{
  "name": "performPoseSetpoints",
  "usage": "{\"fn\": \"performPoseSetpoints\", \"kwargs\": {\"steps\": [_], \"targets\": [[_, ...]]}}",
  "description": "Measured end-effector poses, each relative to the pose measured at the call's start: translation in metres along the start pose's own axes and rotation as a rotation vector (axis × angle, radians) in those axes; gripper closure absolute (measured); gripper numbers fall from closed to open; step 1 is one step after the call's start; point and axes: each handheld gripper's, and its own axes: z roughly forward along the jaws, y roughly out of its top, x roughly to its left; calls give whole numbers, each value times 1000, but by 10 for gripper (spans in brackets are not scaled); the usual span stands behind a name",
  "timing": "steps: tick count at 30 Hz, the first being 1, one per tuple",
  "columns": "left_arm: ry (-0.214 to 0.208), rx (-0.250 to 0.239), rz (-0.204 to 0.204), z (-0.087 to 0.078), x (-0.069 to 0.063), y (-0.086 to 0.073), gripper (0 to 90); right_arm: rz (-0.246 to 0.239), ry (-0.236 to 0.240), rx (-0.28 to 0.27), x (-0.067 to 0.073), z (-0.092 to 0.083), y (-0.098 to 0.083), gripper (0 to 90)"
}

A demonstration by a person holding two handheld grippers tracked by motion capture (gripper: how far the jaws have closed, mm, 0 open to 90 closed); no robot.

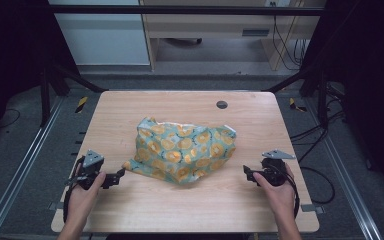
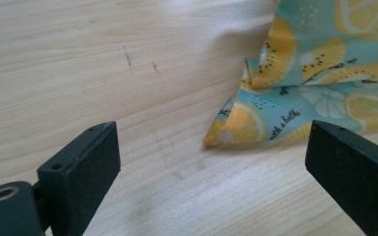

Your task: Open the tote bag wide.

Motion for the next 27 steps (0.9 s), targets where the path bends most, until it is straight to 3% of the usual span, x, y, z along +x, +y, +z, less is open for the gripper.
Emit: {"fn": "performPoseSetpoints", "kwargs": {"steps": [7,13,14,17,20,21,25,27], "targets": [[-8,15,10,1,-3,-2,60,-9,23,9,4,-3,16,119],[-4,13,22,0,-4,0,60,-65,47,16,14,-16,59,155],[-4,13,22,0,-4,0,60,-65,47,16,14,-16,59,155],[-3,15,22,0,-4,-1,60,-127,61,38,26,-21,89,152],[-4,21,25,0,-4,-1,60,-159,71,42,37,-22,112,165],[-4,22,26,0,-4,-1,60,-159,71,42,37,-22,112,165],[-5,24,34,0,-5,0,60,-222,104,53,59,-15,145,172],[-4,23,41,-1,-5,0,60,-229,115,61,65,-10,153,170]]}}
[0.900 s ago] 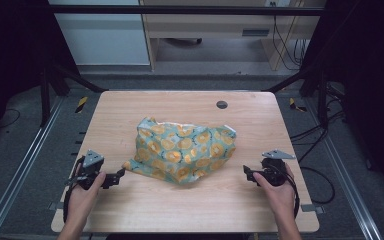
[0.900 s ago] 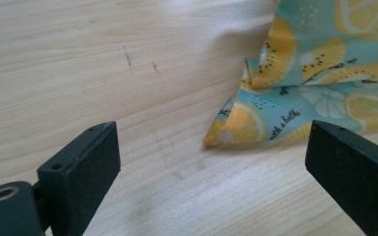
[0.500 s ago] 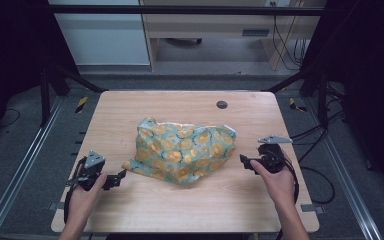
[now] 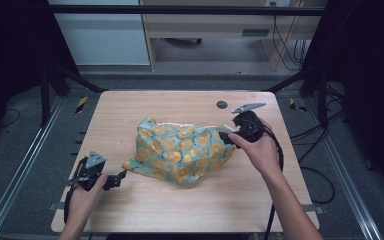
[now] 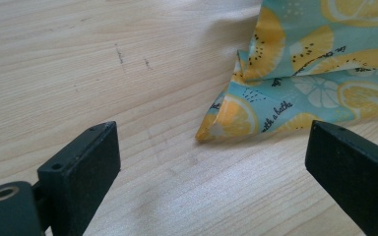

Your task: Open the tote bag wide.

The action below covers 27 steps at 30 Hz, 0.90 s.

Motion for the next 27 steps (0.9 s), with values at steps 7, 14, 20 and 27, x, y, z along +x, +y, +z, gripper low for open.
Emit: {"fn": "performPoseSetpoints", "kwargs": {"steps": [7,14,20,27], "targets": [[-6,-4,4,2,-1,1,60,8,40,29,4,26,24,140],[-10,-2,15,2,-1,2,60,14,42,62,10,55,34,102],[-10,1,21,2,-2,2,61,-7,61,122,11,74,28,79],[-7,-3,26,2,-2,2,62,-13,110,148,12,78,21,186]]}}
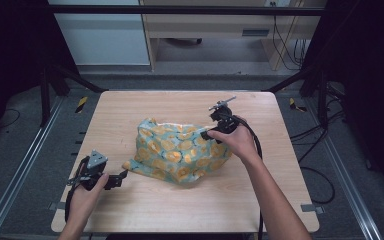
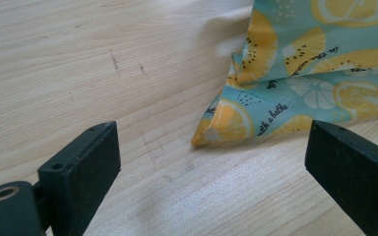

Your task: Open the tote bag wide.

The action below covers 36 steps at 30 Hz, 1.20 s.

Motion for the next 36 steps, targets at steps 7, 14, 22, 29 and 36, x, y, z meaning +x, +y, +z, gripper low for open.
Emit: {"fn": "performPoseSetpoints", "kwargs": {"steps": [7,14,22,29,36], "targets": [[1,1,-2,1,-1,0,61,-29,26,25,4,-2,-15,617],[2,5,0,0,-1,0,62,-72,37,-14,5,-9,-21,898],[9,-7,-9,-1,1,0,63,-85,57,-102,15,-24,-19,900],[2,-20,-7,-3,0,2,68,-157,118,-217,40,-51,-29,900],[-6,-60,-5,-11,-2,6,75,-238,182,-305,68,-74,-54,900]]}}
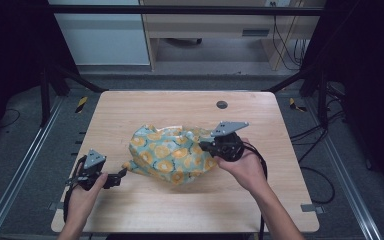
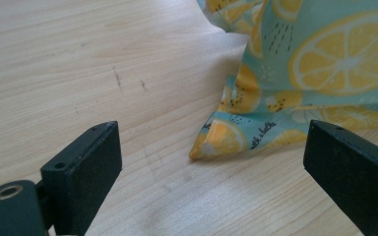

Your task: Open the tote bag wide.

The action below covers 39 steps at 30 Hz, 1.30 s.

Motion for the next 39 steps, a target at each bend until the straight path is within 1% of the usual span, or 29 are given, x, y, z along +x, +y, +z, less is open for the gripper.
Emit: {"fn": "performPoseSetpoints", "kwargs": {"steps": [1,3,4,5,6,9,11,12,14,16,18,20,22,23,25,27,29,31,32,33,34,35,37,39], "targets": [[1,-6,9,-2,0,1,76,-6,8,-6,5,-2,-2,900],[4,-29,1,-5,-2,4,82,-17,28,-22,15,-6,-8,900],[0,-33,15,-7,-3,7,92,-21,37,-25,19,-8,-12,900],[-3,-38,20,-9,-5,10,93,-25,45,-27,23,-8,-16,900],[-8,-53,15,-11,-6,13,96,-25,53,-27,27,-8,-21,900],[-30,-94,12,-20,-10,27,122,-25,73,-23,34,-7,-34,900],[-39,-109,25,-24,-14,38,125,-20,88,-13,38,-5,-44,900],[-43,-110,38,-25,-16,44,125,-22,94,-7,40,-3,-48,900],[-40,-110,68,-25,-21,57,126,-23,107,-2,43,-1,-55,900],[-52,-106,90,-23,-27,71,125,-28,114,5,45,1,-60,900],[-60,-90,119,-19,-33,85,125,-28,115,3,46,2,-63,900],[-63,-69,143,-13,-37,98,125,-25,123,-11,45,3,-64,900],[-57,-22,179,-5,-41,108,125,-24,125,-24,46,4,-66,900],[-54,3,200,-1,-43,110,125,-21,128,-33,46,4,-67,900],[-60,35,206,7,-44,109,125,-14,133,-43,47,4,-70,900],[-71,49,179,14,-44,105,125,-13,145,-39,49,5,-74,900],[-74,68,169,18,-44,100,126,-15,150,-30,50,6,-78,900],[-76,86,166,21,-45,94,150,-15,153,-23,51,6,-81,900],[-85,88,153,22,-45,92,163,-16,154,-22,51,6,-82,900],[-95,96,145,23,-45,89,196,-13,154,-20,51,6,-83,900],[-108,107,144,23,-45,87,226,-12,157,-21,50,6,-84,899],[-115,118,142,24,-46,85,235,-9,157,-21,50,6,-84,899],[-112,143,155,25,-47,81,247,-3,155,-20,50,5,-85,899],[-116,155,146,27,-48,76,260,1,154,-20,49,5,-86,898]]}}
